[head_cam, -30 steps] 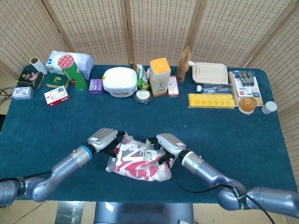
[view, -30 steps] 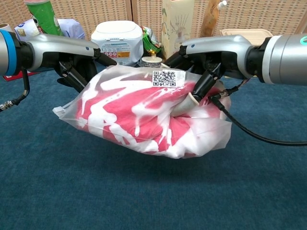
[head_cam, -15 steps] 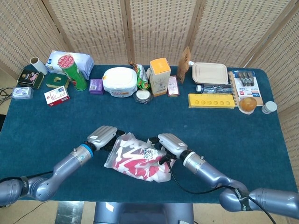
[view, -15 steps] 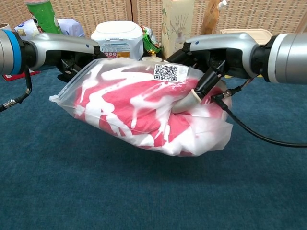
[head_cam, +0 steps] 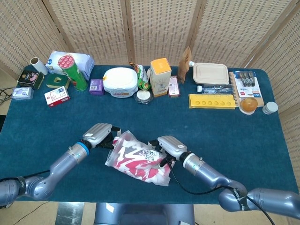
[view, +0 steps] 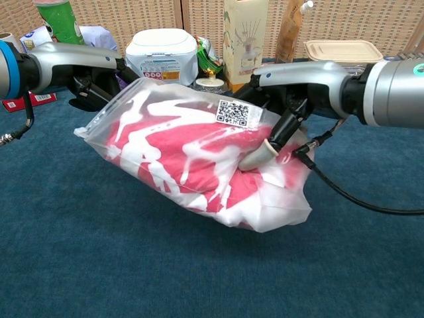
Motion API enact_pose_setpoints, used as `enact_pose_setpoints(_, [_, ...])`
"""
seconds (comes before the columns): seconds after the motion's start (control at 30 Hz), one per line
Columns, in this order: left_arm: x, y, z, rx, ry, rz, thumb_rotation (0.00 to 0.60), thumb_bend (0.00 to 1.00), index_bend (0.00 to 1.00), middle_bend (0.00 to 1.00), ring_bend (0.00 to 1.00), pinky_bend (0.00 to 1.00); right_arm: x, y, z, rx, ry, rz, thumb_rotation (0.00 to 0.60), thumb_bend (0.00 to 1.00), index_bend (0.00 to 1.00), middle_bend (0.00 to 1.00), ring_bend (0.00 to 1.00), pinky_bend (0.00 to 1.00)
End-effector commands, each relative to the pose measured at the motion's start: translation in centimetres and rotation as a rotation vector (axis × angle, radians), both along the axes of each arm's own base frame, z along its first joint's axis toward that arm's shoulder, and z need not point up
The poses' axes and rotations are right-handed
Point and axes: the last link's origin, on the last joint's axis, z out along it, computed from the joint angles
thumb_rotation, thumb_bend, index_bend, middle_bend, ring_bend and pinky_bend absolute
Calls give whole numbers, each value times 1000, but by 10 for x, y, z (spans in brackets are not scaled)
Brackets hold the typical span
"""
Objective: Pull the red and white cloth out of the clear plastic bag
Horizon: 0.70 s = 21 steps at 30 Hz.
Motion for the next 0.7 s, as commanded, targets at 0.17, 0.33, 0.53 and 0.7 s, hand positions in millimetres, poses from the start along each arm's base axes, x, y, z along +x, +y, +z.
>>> enact_pose_setpoints(0.17, [-8,5,-27,-1,20,28,600,511,780,1000,959,914,-14,-14,-6,-38,162,34,600,257,277,329,428,379])
enact_pose_setpoints(0.33, [-6,6,-39,-12,26,40,600,499,780,1000,959,913,-21,-21,1,-99,231,40,600,224,175,255,344,296])
enact_pose_setpoints(0.53, [-4,7,-48,-33,44,57,600,494,780,1000,958,913,-32,-20,12,-181,293,31,600,184,149,234,335,294])
enact_pose_setpoints(0.7, [-5,7,-49,-57,80,75,600,488,780,1000,958,913,-44,-17,23,-216,333,6,600,181,149,237,351,315])
